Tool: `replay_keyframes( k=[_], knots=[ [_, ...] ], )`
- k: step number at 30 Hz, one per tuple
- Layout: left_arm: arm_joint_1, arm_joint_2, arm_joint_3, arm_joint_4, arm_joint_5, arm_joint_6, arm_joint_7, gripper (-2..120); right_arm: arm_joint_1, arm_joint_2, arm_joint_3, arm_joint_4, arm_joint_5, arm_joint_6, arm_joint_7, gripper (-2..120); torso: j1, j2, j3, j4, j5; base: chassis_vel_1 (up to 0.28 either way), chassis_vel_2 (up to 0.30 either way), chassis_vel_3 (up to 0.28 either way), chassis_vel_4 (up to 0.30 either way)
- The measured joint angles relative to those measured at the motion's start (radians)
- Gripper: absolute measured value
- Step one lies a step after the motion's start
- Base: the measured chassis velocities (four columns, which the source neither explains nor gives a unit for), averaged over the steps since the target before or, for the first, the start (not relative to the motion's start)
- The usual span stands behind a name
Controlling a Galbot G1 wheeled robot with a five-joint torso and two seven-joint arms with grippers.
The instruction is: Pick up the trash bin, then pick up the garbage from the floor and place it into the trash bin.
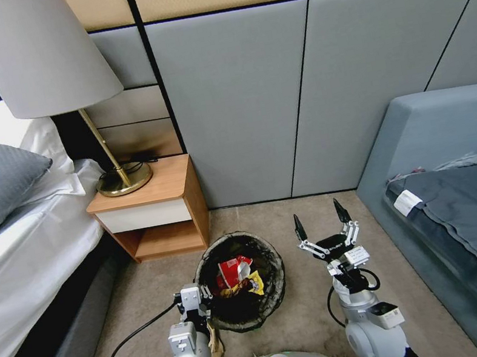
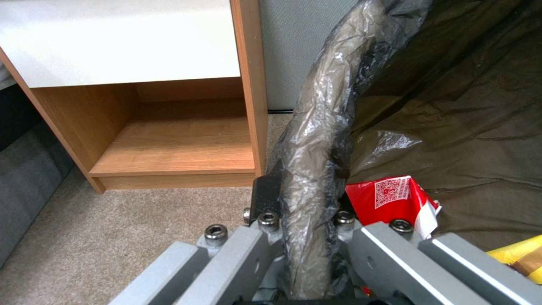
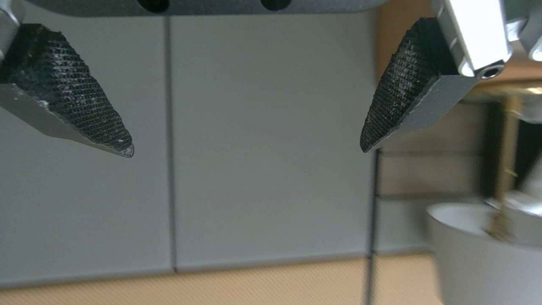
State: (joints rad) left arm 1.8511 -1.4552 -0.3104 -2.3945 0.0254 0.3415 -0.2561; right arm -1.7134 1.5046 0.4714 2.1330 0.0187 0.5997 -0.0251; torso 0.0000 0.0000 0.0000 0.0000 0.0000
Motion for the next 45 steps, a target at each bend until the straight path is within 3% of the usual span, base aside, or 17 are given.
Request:
replay_keyframes(
  k=[45],
  knots=[
    [-0.005,-0.002,0.0,-0.011,-0.011,0.008,0.013,0,0.027,0.007,0.006,-0.031,-0.02,-0.013,-0.025,100,0.0,0.0,0.0,0.0,0.0,0.031,0.03,0.031,0.031]
  ],
)
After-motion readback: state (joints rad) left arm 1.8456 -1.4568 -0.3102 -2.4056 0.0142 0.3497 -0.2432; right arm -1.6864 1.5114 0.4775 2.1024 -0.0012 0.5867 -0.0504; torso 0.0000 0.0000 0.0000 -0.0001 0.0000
